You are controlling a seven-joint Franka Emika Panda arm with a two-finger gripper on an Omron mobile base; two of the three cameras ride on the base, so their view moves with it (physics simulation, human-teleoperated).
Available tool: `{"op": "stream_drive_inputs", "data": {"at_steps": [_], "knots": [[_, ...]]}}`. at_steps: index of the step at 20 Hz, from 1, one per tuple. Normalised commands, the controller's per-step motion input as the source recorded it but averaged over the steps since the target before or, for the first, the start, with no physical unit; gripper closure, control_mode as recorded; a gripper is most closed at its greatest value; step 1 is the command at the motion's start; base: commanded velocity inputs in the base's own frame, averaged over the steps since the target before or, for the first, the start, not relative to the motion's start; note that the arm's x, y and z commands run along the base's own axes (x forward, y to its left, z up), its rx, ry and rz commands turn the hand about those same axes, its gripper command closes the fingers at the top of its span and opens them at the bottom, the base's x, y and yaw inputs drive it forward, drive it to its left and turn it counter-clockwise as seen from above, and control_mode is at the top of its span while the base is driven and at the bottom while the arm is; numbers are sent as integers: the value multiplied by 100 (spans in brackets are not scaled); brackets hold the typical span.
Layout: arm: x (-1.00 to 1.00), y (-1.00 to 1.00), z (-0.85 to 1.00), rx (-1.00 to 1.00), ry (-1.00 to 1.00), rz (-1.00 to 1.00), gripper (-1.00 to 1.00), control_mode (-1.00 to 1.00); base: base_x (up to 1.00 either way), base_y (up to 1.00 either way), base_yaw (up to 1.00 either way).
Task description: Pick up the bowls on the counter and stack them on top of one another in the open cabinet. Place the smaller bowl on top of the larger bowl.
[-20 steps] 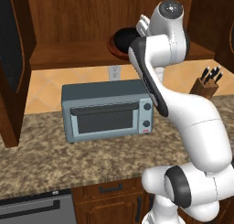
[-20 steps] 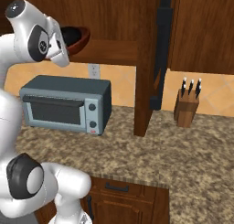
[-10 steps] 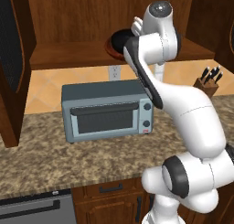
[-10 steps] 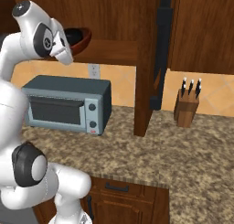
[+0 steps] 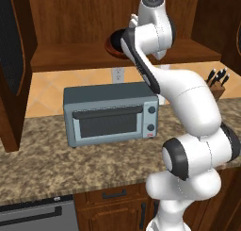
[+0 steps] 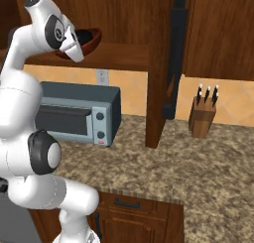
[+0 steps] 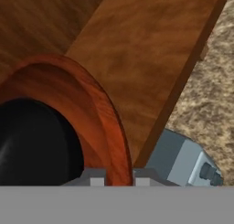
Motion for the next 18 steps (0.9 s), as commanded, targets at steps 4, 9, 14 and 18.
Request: {"op": "stream_drive_inputs", "data": {"at_steps": [4, 9, 14, 18], "knots": [[9, 0, -44, -4, 0, 0, 100, -100, 0, 0, 0], [3, 0, -50, -3, -1, 0, 100, -100, 0, 0, 0], [-1, 0, 0, 0, 0, 0, -100, -100, 0, 0, 0], [0, 0, 6, -2, 0, 0, -100, -100, 0, 0, 0]]}}
